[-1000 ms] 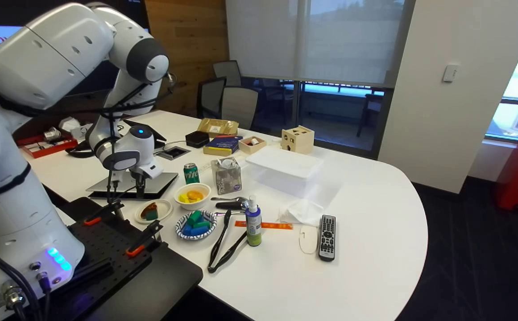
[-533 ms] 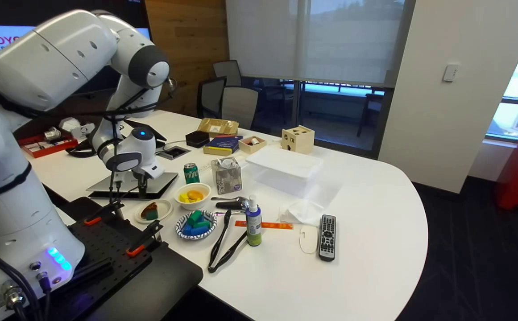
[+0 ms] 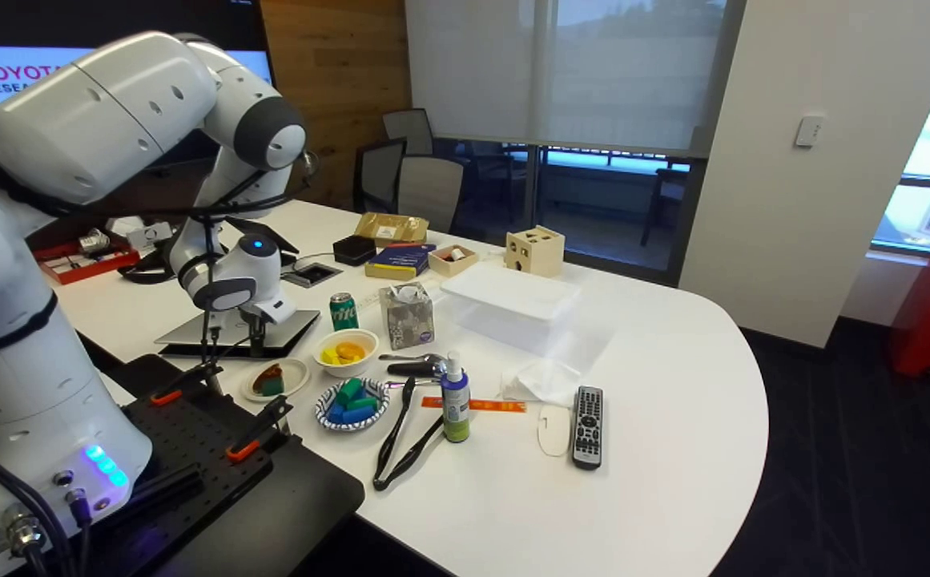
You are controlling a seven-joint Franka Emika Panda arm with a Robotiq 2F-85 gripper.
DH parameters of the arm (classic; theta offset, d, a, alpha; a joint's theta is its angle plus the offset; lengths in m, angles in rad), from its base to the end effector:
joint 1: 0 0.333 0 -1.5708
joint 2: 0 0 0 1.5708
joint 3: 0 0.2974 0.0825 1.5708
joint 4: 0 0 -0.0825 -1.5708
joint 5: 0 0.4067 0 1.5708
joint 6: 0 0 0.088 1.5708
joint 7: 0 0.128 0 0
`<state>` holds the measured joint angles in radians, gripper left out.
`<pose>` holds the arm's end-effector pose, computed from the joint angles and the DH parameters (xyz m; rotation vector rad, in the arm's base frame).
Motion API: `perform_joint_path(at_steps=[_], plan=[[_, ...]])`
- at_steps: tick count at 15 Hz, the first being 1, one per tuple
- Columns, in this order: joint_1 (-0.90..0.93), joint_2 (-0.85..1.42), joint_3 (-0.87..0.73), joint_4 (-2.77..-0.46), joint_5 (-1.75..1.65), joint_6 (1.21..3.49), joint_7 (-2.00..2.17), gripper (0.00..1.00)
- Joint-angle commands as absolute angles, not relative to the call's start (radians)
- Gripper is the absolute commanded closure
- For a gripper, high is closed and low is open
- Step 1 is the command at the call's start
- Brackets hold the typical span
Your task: Open the laptop
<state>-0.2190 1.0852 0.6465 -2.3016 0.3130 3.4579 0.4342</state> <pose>0.3917 0.2452 -0.0508 -2.5106 0.8664 0.0775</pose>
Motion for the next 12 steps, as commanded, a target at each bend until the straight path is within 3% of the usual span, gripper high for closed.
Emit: perform_joint_path(at_steps=[1,12], plan=[[-0.213,1.091,0.645,-2.266,0.292,3.455,0.458,0.0],[-0.236,1.06,0.687,-2.23,0.256,3.456,0.449,0.0]])
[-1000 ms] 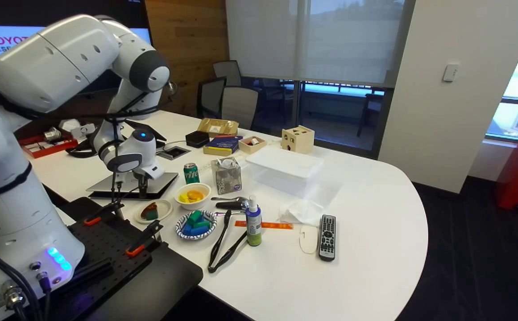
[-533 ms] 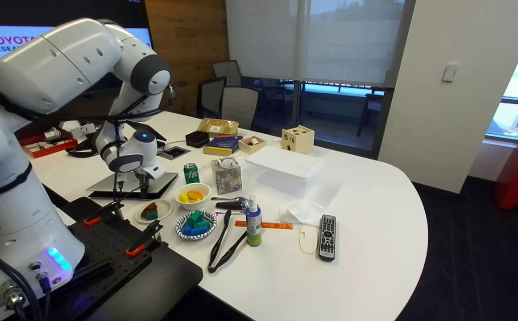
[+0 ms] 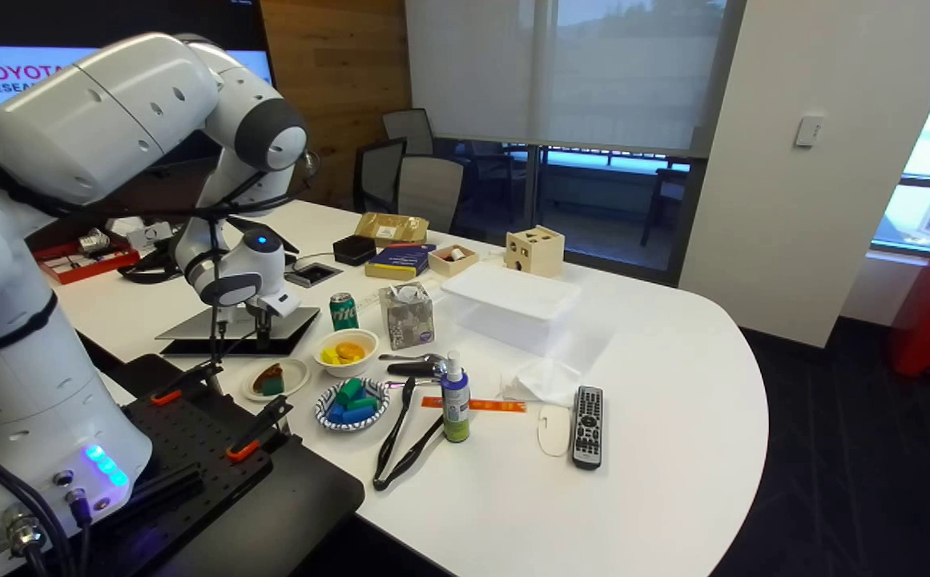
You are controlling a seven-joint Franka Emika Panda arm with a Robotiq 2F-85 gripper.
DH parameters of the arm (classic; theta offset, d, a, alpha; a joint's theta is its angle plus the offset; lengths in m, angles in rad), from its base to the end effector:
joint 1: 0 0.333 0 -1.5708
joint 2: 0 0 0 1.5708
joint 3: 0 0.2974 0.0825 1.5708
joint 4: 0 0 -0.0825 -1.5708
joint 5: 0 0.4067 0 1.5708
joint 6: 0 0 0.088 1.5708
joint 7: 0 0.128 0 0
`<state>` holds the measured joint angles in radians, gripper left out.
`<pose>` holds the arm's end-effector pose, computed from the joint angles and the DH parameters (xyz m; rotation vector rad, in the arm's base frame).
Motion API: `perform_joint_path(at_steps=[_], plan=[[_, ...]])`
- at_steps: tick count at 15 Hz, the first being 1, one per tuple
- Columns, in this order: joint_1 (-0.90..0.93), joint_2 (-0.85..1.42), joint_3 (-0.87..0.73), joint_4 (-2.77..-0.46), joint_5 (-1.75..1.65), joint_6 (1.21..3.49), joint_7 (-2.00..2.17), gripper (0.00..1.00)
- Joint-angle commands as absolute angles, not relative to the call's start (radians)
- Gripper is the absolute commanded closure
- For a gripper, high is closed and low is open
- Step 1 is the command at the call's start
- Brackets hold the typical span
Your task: Open the laptop
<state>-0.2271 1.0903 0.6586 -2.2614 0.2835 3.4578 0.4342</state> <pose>0.4132 0.2513 -0.0427 -2.4831 0.8419 0.0286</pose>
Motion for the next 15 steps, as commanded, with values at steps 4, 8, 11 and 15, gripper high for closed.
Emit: perform_joint_path(at_steps=[4,8,11,15], plan=[[-0.236,1.038,0.694,-2.202,0.231,3.456,0.442,0.0],[-0.244,1.029,0.708,-2.177,0.205,3.456,0.435,0.0],[-0.247,1.021,0.72,-2.163,0.185,3.457,0.432,0.0],[-0.253,1.009,0.746,-2.147,0.157,3.457,0.413,0.0]])
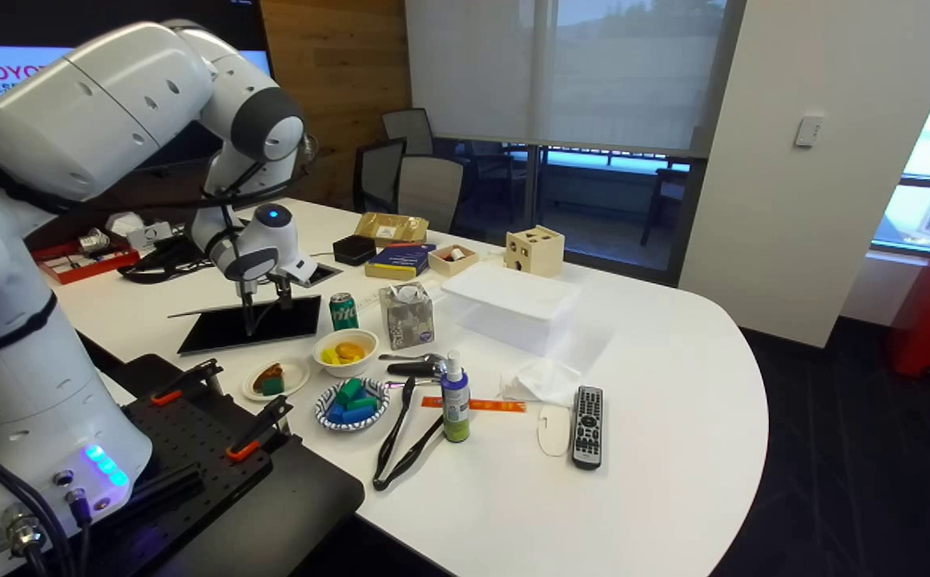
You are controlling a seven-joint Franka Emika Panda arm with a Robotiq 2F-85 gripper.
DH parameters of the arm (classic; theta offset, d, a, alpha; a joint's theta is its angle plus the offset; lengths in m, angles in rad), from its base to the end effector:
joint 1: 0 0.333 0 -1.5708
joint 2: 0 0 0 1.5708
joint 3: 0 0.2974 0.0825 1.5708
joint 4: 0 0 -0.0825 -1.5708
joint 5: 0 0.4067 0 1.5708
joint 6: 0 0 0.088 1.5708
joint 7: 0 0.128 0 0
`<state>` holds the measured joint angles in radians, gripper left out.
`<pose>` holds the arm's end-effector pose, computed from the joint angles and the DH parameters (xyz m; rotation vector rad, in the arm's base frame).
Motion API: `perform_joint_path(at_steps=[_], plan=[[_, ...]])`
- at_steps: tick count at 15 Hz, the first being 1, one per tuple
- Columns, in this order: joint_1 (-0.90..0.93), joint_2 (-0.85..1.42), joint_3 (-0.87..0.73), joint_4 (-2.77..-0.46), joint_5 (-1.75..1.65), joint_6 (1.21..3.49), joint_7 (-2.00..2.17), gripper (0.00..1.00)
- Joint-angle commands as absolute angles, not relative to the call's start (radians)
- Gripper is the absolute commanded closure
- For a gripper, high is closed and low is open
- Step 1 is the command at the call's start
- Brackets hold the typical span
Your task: Open the laptop
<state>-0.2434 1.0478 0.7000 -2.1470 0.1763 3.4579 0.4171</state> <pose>0.4900 0.2687 0.0119 -2.4111 0.6895 -0.1939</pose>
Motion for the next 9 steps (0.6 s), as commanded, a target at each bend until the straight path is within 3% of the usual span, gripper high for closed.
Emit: perform_joint_path(at_steps=[1,9], plan=[[-0.252,1.006,0.755,-2.144,0.149,3.457,0.411,0.0],[-0.241,0.979,0.806,-2.131,0.093,3.457,0.37,0.0]])
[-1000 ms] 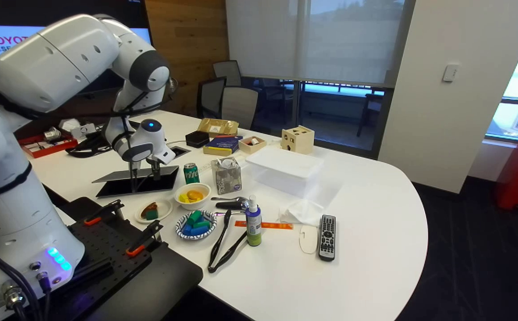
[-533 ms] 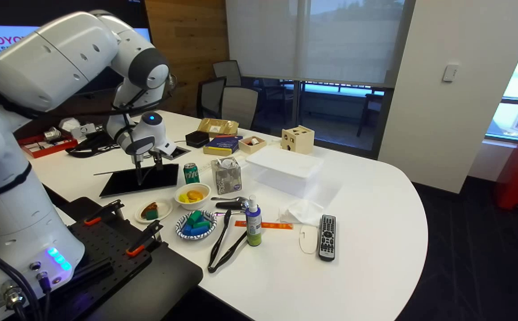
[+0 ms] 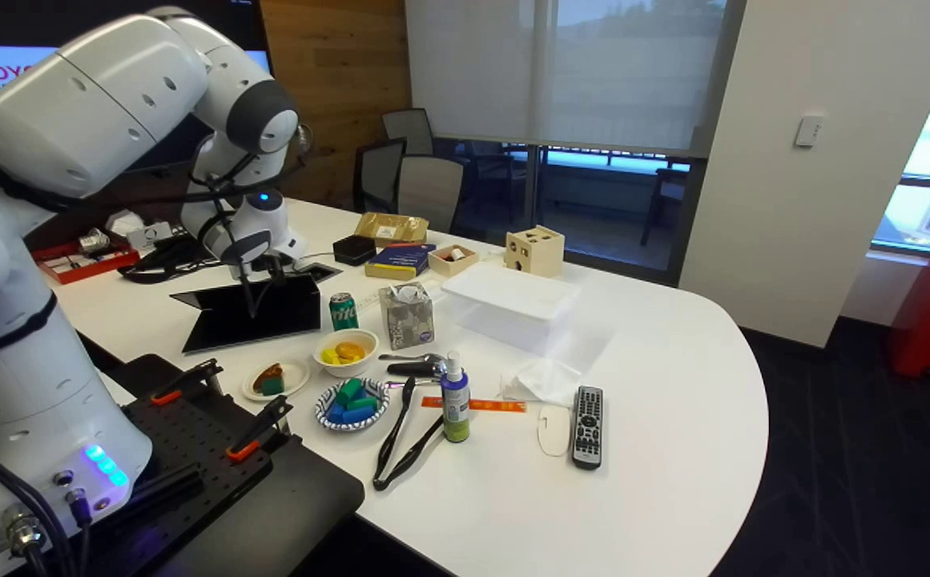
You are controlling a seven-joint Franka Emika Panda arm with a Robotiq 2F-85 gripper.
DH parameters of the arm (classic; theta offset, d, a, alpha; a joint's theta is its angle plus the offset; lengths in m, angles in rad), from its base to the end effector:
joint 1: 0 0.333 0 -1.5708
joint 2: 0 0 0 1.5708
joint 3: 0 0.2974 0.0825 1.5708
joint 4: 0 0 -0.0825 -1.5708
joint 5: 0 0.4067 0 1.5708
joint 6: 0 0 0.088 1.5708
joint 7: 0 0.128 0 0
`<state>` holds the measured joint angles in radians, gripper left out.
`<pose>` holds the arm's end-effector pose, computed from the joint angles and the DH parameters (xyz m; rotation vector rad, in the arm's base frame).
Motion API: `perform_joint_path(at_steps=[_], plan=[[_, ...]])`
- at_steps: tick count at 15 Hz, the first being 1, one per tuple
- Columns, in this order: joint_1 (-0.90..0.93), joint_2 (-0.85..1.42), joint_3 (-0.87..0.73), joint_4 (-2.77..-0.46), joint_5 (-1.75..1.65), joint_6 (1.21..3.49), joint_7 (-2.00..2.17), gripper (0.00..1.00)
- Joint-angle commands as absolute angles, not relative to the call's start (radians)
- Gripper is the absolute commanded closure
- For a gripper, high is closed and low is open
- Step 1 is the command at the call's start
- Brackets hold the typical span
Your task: Open the laptop
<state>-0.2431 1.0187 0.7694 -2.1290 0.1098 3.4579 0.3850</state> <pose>0.5013 0.3073 0.0563 -2.3667 0.5103 -0.2678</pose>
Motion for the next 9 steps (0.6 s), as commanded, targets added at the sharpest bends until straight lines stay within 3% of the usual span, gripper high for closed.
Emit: perform_joint_path(at_steps=[1,9], plan=[[-0.238,0.974,0.81,-2.13,0.086,3.457,0.362,0.0],[-0.216,0.974,0.821,-2.1,0.026,3.457,0.3,0.0]])
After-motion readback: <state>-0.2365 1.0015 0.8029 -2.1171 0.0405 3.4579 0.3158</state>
